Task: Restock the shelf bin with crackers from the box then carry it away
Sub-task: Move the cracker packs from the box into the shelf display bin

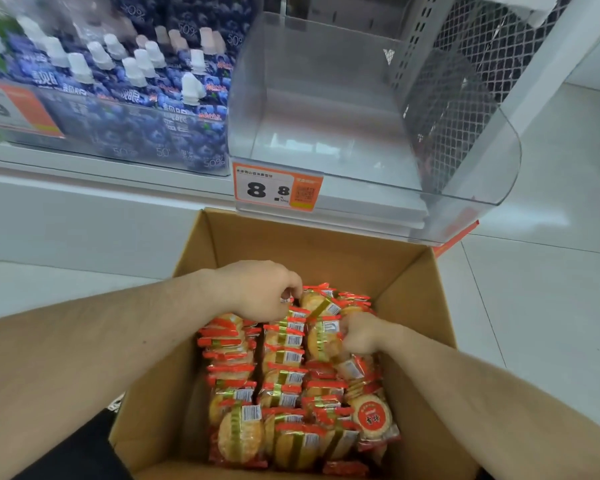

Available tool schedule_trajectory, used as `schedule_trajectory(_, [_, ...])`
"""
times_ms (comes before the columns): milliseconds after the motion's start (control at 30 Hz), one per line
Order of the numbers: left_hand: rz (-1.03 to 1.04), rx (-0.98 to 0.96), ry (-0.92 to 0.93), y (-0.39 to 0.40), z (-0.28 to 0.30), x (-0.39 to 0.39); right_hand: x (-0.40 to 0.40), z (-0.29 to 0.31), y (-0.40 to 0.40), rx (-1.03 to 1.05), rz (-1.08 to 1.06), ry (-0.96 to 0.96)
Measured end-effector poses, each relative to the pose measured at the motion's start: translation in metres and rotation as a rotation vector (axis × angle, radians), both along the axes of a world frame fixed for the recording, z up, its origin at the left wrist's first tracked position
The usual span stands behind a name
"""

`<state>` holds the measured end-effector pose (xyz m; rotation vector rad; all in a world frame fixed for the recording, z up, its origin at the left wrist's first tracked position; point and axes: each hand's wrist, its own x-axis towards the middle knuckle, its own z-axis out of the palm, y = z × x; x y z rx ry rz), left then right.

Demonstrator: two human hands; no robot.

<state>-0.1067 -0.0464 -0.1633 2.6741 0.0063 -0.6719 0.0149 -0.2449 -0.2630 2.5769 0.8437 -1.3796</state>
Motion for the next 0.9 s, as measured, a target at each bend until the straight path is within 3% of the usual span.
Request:
schedule_trajectory(67, [0.016, -0.021, -0.03, -0.003, -0.002, -0.001, 0.005, 0.028, 0.014, 0.141, -0.264, 0.174])
schedule_trajectory(200, [0.044, -0.078, 0.01, -0.019, -0.004, -0.01, -0.002, 0.072, 0.035, 0.469, -0.688, 0.763])
schedule_trajectory(267, [0.096, -0.121, -0.079, -0.024, -0.004, -0.013, -0.008, 0.081, 0.044, 0.593, -0.791, 0.929])
schedule_trajectory(367, [0.311, -0.277, -0.163, -0.014, 0.005, -0.011, -0.006, 0.074, 0.046, 0.705, -0.819, 1.033])
schedule_trajectory(433, [0.569, -0.602, 0.021, 0.0, 0.019, -0.015, -0.002, 0.054, 0.041, 0.688, -0.923, 0.883])
schedule_trajectory(500, [0.774, -0.971, 0.263, 0.013, 0.031, -0.022, 0.0, 0.014, 0.029, 0.556, -1.023, 0.5])
schedule_trajectory(567, [0.83, -1.19, 0.357, 0.021, 0.037, -0.028, -0.009, -0.024, 0.02, 0.392, -1.007, 0.16])
schedule_trajectory(633, [0.831, -1.345, 0.372, 0.024, 0.04, -0.032, -0.018, -0.053, 0.013, 0.256, -0.844, -0.024])
schedule_trajectory(767, [0.817, -1.504, 0.372, 0.023, 0.046, -0.036, -0.033, -0.077, 0.012, 0.193, -0.677, -0.116])
schedule_trajectory(900, [0.805, -1.518, 0.385, 0.02, 0.05, -0.038, -0.037, -0.092, 0.016, 0.211, -0.548, -0.138])
